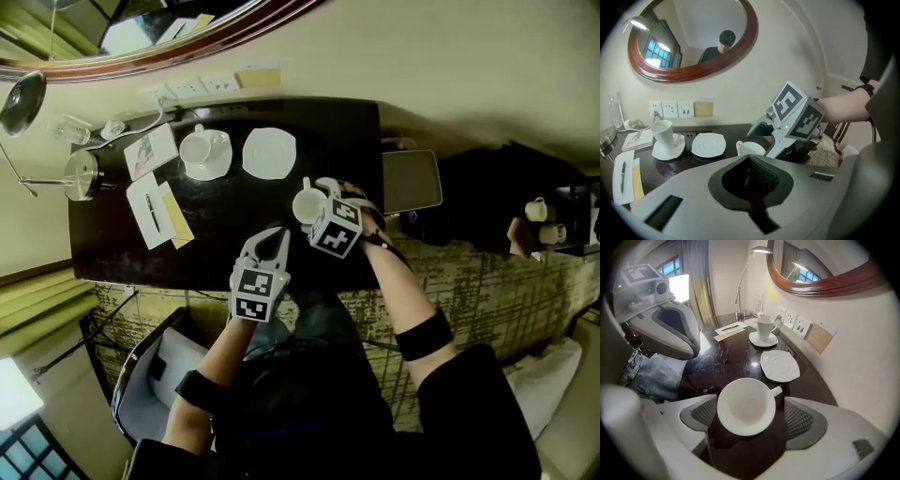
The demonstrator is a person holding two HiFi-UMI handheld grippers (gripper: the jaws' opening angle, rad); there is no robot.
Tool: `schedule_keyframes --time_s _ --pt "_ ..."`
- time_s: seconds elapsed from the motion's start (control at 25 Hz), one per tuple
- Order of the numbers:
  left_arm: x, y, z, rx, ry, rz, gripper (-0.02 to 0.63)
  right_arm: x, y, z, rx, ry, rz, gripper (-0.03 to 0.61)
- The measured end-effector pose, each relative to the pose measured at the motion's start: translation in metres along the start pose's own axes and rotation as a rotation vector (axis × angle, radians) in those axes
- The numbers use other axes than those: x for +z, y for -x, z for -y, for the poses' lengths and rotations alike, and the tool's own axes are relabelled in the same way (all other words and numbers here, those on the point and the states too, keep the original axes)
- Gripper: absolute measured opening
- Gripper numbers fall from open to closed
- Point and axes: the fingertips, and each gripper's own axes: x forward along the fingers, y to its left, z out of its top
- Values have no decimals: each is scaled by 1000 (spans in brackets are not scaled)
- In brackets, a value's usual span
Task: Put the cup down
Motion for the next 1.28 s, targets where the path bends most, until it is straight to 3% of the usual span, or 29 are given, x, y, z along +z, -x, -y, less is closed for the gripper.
schedule_keyframes --time_s 0.28,0.44,0.84,1.28 --pt "-17 -6 -12 20 35 -27 1 0 -16 -8 58 32 -10 485" --pt "-18 -7 -15 21 45 -28 1 0 -18 -8 54 50 -16 440" --pt "-18 -7 -21 30 59 -25 1 7 -16 -3 20 59 6 445" --pt "-6 -2 -59 83 82 13 0 68 -2 37 28 53 62 445"
